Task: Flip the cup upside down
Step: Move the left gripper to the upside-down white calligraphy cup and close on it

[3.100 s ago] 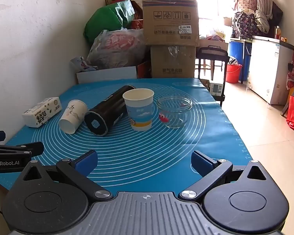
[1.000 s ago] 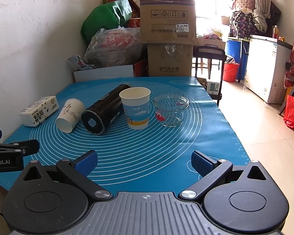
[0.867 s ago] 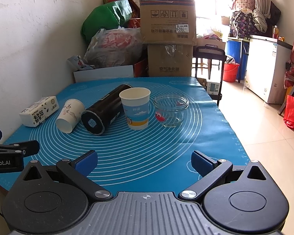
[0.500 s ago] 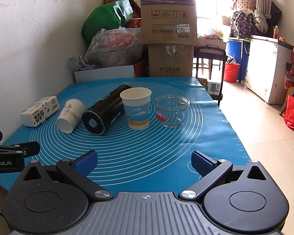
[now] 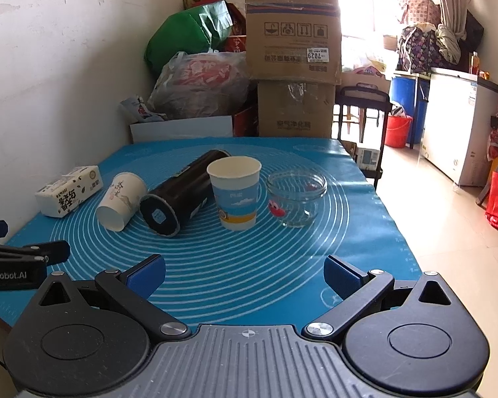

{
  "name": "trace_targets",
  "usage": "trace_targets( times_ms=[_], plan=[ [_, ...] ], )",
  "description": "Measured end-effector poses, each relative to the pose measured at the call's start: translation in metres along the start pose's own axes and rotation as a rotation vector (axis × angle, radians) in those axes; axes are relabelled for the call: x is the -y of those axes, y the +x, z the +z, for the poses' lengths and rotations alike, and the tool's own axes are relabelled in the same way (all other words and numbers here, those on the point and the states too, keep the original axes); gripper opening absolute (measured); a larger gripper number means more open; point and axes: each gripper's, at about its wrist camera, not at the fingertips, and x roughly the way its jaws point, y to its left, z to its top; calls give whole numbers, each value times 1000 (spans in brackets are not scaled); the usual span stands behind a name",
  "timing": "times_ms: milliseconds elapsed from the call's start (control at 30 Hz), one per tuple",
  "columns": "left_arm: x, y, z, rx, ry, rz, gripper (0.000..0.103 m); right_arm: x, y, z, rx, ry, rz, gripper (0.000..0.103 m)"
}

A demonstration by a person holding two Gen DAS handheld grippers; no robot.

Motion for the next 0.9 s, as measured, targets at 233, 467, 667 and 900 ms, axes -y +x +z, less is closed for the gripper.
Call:
trace_targets(
  times_ms=[233,467,667,900],
  plan=[
    [-10,32,19,35,-17,23,102,6,17,10,1,7,12,103],
    [-10,79,34,48,-19,51,102,14,40,22,11,18,13,103],
    [-7,121,47,29,-5,66,102,20,58,28,8,28,6,103],
    [-7,171,48,-64,-9,7,100,26,69,24,-12,49,6,103]
  ],
)
